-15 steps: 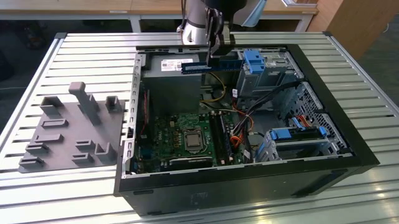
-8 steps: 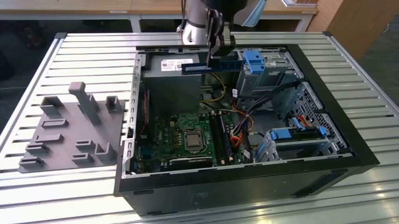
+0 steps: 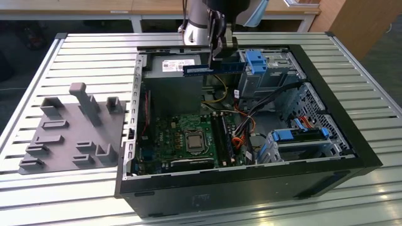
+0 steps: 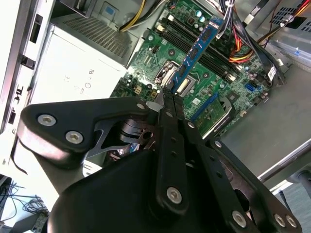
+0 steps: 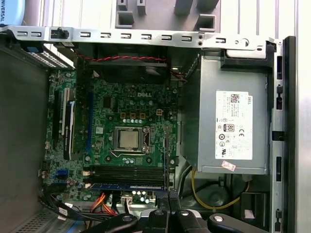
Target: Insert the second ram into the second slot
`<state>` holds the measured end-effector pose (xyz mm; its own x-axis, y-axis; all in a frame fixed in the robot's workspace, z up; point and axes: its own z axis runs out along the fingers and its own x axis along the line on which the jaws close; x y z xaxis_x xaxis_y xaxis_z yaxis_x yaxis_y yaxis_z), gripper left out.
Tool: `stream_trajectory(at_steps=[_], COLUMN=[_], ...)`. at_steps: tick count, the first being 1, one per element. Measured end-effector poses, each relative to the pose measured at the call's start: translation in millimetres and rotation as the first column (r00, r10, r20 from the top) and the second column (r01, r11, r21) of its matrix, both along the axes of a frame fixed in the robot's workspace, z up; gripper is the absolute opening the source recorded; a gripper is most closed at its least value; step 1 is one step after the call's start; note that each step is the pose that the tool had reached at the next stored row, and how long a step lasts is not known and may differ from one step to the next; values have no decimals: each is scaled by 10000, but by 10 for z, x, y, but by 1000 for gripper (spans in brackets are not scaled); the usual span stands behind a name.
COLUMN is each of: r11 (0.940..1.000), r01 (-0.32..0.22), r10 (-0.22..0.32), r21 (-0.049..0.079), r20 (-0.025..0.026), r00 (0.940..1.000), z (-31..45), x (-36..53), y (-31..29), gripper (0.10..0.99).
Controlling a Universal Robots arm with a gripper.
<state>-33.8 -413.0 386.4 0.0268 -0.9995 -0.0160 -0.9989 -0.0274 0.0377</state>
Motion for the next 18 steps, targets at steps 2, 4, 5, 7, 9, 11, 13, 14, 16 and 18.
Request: stream_trajectory(at_steps=[2,4,5,7,9,11,13,14,16,18], r11=[10000,10000,10000,10000,10000,10000,10000,10000,10000,10000], r01=[1,0,0,0,0,0,0,0,0,0], r10=[-1,0,0,0,0,0,0,0,0,0], r21=[-1,-2,-2,-2,-2,-3,-2,-2,-3,-5], r20=[0,0,0,0,0,0,0,0,0,-1], r00=[10000,10000,10000,10000,10000,10000,10000,10000,10000,10000], z=[0,0,0,0,0,0,0,0,0,0], x=[0,0,0,0,0,0,0,0,0,0], y=[-6,-12,-16,-23,-29,-36,-41,-44,-49,-54], gripper=[114,114,114,114,114,114,114,114,114,114])
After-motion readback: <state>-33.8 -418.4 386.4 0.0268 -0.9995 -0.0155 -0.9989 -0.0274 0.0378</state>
